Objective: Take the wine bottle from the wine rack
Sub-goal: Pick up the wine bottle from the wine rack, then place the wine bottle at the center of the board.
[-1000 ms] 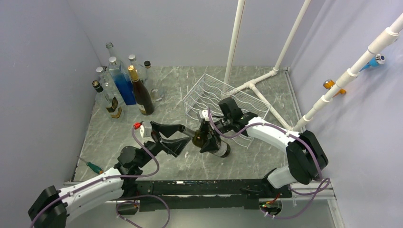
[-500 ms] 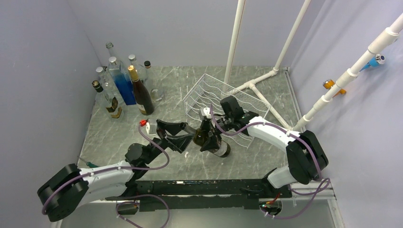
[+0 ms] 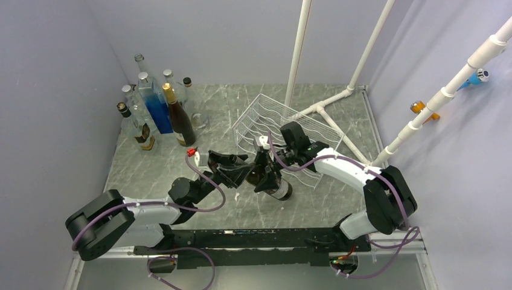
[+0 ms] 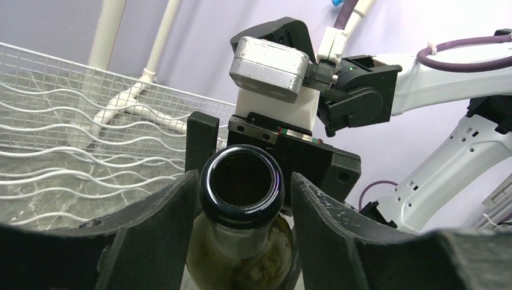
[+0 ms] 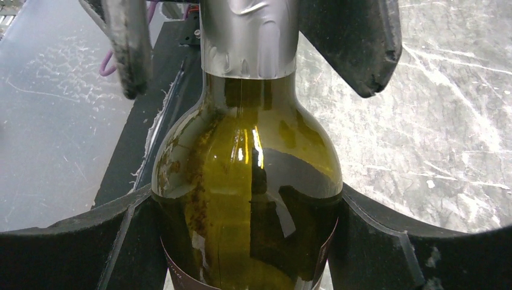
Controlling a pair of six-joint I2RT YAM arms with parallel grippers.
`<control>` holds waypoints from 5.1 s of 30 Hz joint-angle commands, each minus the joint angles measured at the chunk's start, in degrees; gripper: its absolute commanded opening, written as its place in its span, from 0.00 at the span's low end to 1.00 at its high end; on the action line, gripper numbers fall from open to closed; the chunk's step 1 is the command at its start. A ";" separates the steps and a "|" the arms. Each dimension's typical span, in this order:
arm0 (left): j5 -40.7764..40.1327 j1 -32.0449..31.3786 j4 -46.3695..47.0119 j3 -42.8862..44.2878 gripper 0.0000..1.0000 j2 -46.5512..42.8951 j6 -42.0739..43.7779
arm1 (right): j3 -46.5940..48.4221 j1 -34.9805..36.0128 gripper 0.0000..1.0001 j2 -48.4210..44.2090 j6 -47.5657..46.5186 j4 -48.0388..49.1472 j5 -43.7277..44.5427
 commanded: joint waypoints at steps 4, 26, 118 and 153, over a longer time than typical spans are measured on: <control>0.65 -0.37 8.25 3.32 0.39 3.49 0.13 | 0.83 -0.29 0.00 -1.18 0.95 4.08 -5.37; -1.48 -0.37 -28.25 13.15 0.00 -14.00 7.57 | 1.32 -0.37 0.69 -0.72 0.19 2.13 -6.61; 0.68 43.04 -72.74 31.26 0.00 -29.19 27.42 | 1.80 -1.80 1.00 -3.59 -5.27 -3.21 -2.86; -3.82 57.03 -69.51 34.66 0.48 -13.95 25.77 | 1.99 -1.91 1.00 -4.73 -6.40 -4.34 -2.41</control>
